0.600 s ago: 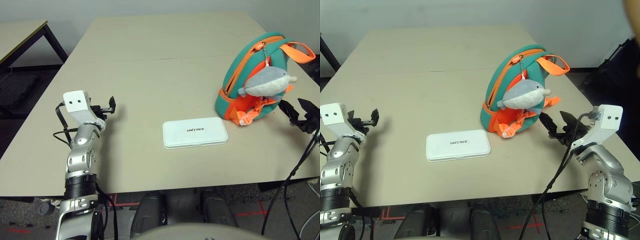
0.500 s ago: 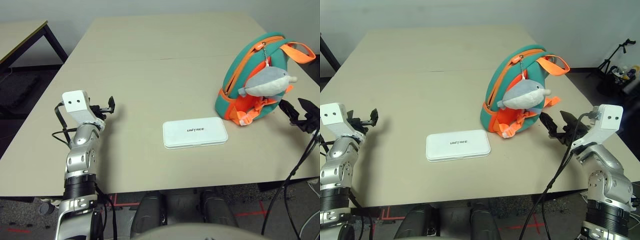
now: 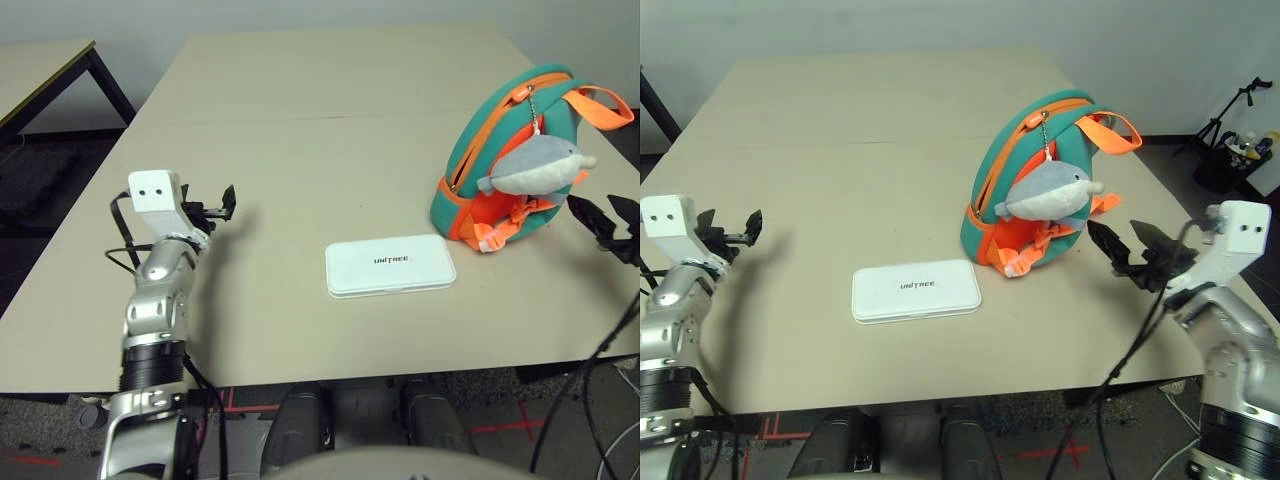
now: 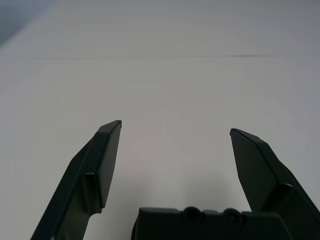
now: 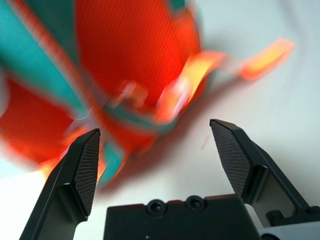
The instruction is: Put the pencil case into the backpack and zip it.
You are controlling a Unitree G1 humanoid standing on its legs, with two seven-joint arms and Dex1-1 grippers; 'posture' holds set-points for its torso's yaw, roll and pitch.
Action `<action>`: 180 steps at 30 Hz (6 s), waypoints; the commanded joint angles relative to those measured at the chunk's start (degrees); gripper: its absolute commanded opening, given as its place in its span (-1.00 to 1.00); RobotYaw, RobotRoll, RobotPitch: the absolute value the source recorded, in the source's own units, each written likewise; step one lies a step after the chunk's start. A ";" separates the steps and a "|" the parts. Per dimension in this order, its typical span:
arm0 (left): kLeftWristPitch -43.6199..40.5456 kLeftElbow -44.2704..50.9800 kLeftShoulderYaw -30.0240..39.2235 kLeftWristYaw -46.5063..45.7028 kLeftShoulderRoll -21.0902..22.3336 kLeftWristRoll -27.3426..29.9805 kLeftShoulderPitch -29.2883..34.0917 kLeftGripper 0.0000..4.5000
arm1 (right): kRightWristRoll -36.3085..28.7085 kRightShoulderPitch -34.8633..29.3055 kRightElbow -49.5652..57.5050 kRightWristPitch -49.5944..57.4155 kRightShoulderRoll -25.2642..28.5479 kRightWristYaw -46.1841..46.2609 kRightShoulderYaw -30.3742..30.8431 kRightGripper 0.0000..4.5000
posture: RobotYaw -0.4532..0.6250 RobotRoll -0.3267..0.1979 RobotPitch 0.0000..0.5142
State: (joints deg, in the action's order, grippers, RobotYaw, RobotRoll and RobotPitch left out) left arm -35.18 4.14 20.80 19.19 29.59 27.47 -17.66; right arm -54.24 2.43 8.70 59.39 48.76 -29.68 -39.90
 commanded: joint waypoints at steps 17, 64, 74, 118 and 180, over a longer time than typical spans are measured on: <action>-57.32 -11.20 3.32 1.40 5.54 39.97 -4.11 1.00 | -6.04 13.77 -5.28 33.10 -7.27 18.27 15.23 -0.92 | -0.15 0.25 -0.79; -55.20 -15.94 0.78 -16.16 -9.05 46.03 -4.88 -0.14 | 12.16 17.55 1.78 25.80 -29.91 12.33 33.87 -1.00 | -0.10 0.25 -0.77; -55.56 -12.72 4.91 -15.35 -8.40 45.49 -3.63 -0.50 | 11.74 13.96 5.41 26.27 -27.40 10.31 31.41 -1.00 | -0.11 0.25 -0.79; -30.03 -69.30 -36.62 62.06 9.60 -6.87 -38.16 0.99 | 17.68 15.47 8.37 23.20 -39.27 17.27 28.77 -1.00 | -0.26 0.25 -0.68; -32.10 -65.17 -38.59 67.90 10.29 -14.48 -36.35 0.99 | 21.22 15.83 6.06 16.24 -41.14 14.81 36.38 -1.00 | -0.29 0.25 -0.72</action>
State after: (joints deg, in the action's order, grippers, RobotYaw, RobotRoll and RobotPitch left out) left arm -67.32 -60.81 -16.92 86.80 40.84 13.87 -55.33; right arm -33.03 19.02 14.33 74.99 7.80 -15.07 -4.38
